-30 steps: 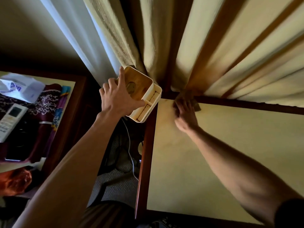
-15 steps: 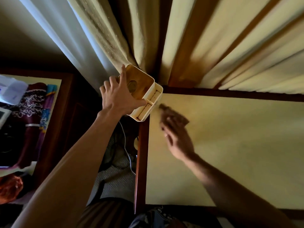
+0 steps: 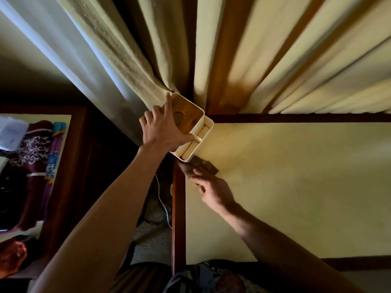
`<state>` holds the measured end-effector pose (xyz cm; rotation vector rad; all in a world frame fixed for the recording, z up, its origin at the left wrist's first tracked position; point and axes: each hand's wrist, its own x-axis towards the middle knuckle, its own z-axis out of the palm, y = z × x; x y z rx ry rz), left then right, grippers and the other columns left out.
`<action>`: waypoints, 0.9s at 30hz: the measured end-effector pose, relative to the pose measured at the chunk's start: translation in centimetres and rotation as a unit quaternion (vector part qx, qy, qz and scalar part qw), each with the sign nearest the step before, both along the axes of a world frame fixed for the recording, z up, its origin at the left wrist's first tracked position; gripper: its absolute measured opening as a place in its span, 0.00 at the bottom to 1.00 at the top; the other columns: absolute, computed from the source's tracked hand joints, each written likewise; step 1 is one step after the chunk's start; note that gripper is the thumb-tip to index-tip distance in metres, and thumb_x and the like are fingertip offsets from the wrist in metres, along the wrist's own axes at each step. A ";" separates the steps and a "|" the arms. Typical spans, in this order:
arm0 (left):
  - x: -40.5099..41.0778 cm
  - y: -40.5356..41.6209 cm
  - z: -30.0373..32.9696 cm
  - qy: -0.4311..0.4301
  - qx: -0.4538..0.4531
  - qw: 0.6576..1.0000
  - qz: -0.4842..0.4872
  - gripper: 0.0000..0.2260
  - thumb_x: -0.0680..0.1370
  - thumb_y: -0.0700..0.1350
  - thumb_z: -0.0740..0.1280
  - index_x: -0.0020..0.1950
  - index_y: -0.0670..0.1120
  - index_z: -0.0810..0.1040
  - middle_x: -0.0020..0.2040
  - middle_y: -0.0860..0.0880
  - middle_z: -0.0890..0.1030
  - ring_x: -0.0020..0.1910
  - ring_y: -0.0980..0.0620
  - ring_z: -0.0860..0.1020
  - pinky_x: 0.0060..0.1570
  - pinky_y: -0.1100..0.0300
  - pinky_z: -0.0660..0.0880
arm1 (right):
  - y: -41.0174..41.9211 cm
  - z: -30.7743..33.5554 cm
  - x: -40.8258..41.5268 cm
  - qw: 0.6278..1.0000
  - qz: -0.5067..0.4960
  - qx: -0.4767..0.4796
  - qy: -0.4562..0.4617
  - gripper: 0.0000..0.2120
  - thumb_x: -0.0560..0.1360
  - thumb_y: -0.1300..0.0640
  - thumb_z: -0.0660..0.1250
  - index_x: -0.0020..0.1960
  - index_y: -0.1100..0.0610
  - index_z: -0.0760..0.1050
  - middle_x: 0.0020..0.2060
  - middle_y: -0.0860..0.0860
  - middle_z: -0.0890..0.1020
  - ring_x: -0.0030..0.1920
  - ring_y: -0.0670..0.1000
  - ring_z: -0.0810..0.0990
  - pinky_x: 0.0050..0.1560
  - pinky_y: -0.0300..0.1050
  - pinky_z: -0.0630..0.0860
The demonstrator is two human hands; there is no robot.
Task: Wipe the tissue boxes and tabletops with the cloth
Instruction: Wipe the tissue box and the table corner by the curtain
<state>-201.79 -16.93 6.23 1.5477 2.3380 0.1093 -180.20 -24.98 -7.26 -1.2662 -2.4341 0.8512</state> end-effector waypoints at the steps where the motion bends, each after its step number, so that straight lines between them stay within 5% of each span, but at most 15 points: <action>1: 0.6 0.3 -0.2 0.001 -0.003 1.000 -0.011 0.66 0.60 0.75 0.74 0.84 0.53 0.39 0.76 0.35 0.65 0.73 0.32 0.66 0.72 0.37 0.62 | 1.4 0.7 1.1 0.999 -0.053 0.006 -0.006 0.20 0.72 0.67 0.76 0.60 0.50 0.86 0.70 0.48 0.81 0.65 0.50 0.82 0.60 0.51 0.83; 5: 3.6 1.8 -1.0 0.012 -0.012 0.998 -0.053 0.66 0.60 0.73 0.75 0.84 0.52 0.39 0.77 0.35 0.64 0.74 0.32 0.65 0.73 0.36 0.62 | 7.6 4.0 5.8 0.963 -0.255 -0.072 -0.049 0.13 0.79 0.57 0.72 0.63 0.50 0.85 0.64 0.53 0.84 0.60 0.55 0.85 0.63 0.43 0.77; 9: 5.8 3.2 -1.7 0.010 -0.009 0.996 -0.092 0.66 0.60 0.72 0.77 0.84 0.52 0.41 0.76 0.35 0.65 0.74 0.31 0.65 0.73 0.36 0.60 | 10.6 6.1 8.4 0.876 -0.415 -0.226 0.097 0.15 0.76 0.38 0.73 0.59 0.42 0.86 0.46 0.49 0.89 0.47 0.54 0.88 0.56 0.52 0.85; 14: 6.6 4.2 -2.6 0.016 -0.028 0.994 -0.103 0.65 0.61 0.71 0.78 0.84 0.52 0.40 0.75 0.35 0.65 0.74 0.31 0.65 0.72 0.35 0.61 | 10.2 6.6 10.3 0.725 -0.471 -0.383 0.325 0.18 0.78 0.67 0.69 0.65 0.54 0.81 0.57 0.58 0.86 0.58 0.58 0.85 0.57 0.53 0.83; 19: 6.9 4.6 -2.9 0.014 -0.049 0.994 -0.095 0.63 0.64 0.68 0.78 0.84 0.51 0.40 0.78 0.35 0.62 0.77 0.30 0.62 0.74 0.34 0.58 | 8.7 7.8 12.5 0.637 -0.460 -0.463 0.411 0.16 0.79 0.68 0.62 0.64 0.58 0.79 0.63 0.63 0.82 0.62 0.62 0.81 0.70 0.64 0.75; 23: 10.0 3.6 -1.4 0.039 -0.052 0.992 -0.105 0.56 0.72 0.62 0.76 0.84 0.47 0.41 0.83 0.36 0.49 0.81 0.31 0.49 0.79 0.35 0.50 | 7.0 10.3 14.7 0.620 -0.399 -0.482 0.473 0.14 0.82 0.64 0.63 0.66 0.61 0.77 0.64 0.63 0.81 0.64 0.61 0.80 0.70 0.65 0.74; 27: 16.9 1.7 -0.7 -0.061 0.028 0.975 -0.211 0.36 0.79 0.61 0.68 0.83 0.49 0.60 0.80 0.43 0.64 0.79 0.39 0.62 0.77 0.44 0.58 | 5.4 11.2 18.5 0.661 -0.326 -0.478 0.477 0.24 0.74 0.62 0.72 0.70 0.62 0.76 0.65 0.62 0.82 0.66 0.62 0.80 0.67 0.62 0.76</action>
